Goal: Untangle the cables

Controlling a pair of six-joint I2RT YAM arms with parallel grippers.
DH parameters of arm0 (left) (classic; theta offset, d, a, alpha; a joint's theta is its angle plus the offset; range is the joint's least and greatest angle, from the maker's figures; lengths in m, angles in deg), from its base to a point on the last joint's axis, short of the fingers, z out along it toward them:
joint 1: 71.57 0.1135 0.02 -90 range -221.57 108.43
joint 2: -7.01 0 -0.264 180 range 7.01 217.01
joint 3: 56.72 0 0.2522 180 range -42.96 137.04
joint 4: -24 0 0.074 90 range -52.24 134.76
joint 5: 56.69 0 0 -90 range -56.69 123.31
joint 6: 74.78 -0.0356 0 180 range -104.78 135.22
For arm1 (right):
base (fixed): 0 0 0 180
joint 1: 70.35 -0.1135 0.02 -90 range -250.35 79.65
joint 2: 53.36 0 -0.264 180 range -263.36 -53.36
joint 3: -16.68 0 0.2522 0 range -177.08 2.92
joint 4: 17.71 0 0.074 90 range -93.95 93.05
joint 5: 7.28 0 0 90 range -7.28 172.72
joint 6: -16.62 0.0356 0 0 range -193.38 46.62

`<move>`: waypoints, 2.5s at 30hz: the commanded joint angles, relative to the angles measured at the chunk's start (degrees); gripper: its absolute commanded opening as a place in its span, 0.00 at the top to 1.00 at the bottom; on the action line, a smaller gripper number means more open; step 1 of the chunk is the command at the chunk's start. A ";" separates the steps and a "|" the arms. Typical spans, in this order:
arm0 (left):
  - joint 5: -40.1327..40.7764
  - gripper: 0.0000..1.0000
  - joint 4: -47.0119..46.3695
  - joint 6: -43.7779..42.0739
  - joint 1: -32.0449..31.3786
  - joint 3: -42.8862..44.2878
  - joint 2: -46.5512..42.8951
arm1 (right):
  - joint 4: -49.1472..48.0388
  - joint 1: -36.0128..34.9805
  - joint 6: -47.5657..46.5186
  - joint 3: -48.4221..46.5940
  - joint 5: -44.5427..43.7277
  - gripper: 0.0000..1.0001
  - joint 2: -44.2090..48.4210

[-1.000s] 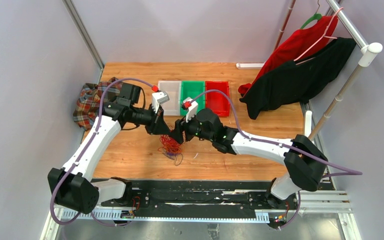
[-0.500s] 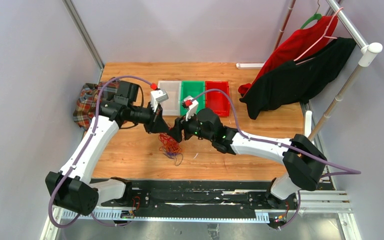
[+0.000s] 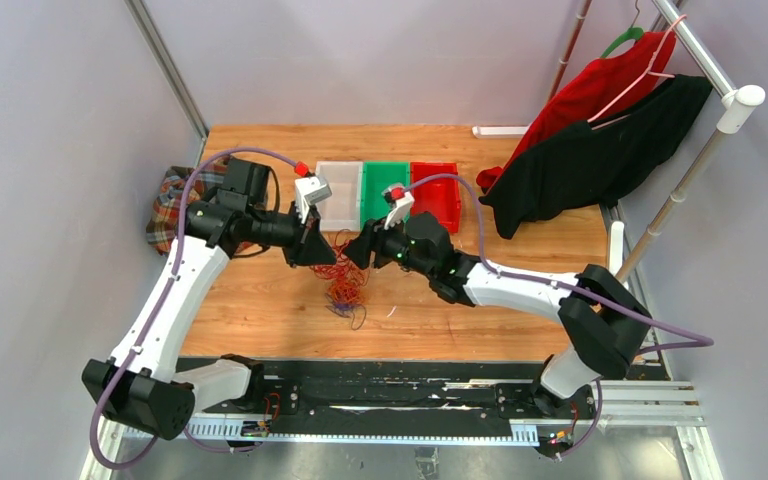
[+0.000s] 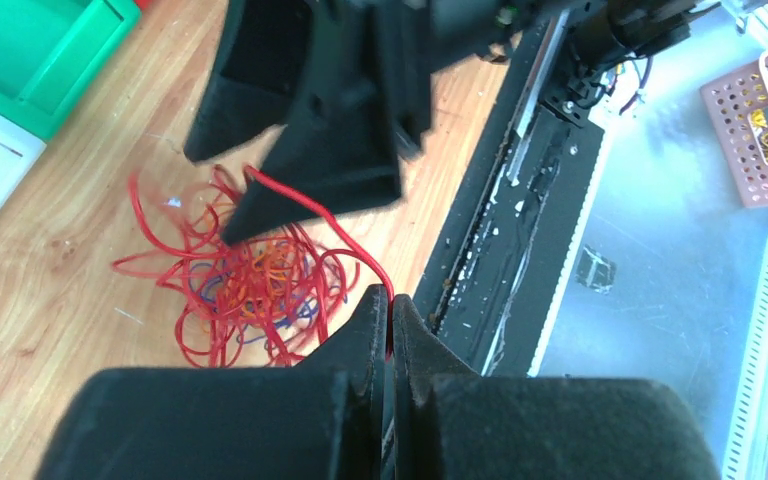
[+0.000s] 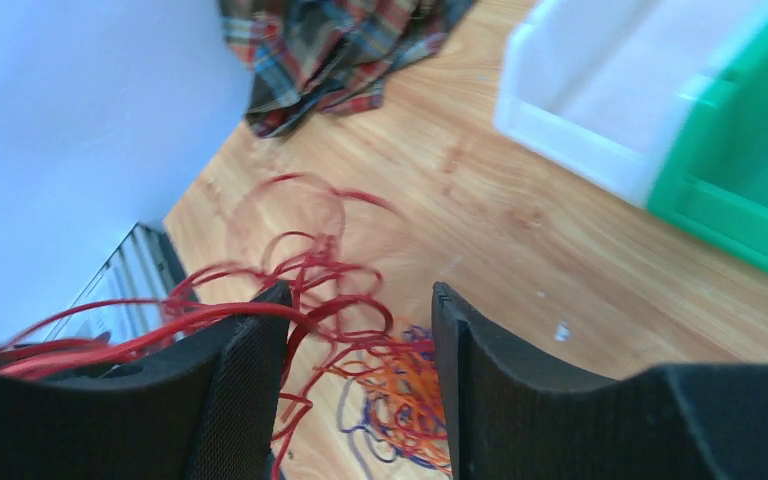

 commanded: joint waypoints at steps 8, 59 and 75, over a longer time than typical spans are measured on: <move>-2.67 0.99 5.61 -0.17 -0.42 9.10 -3.67 | -0.33 4.84 0.56 10.20 -5.82 0.47 3.60; 14.48 1.00 5.35 0.47 -0.43 53.64 3.80 | 3.88 -1.52 -8.09 15.48 -21.63 0.37 3.49; 16.68 1.00 5.33 -1.13 -0.42 55.75 3.33 | 9.73 -5.46 -17.78 5.89 -16.50 0.27 14.89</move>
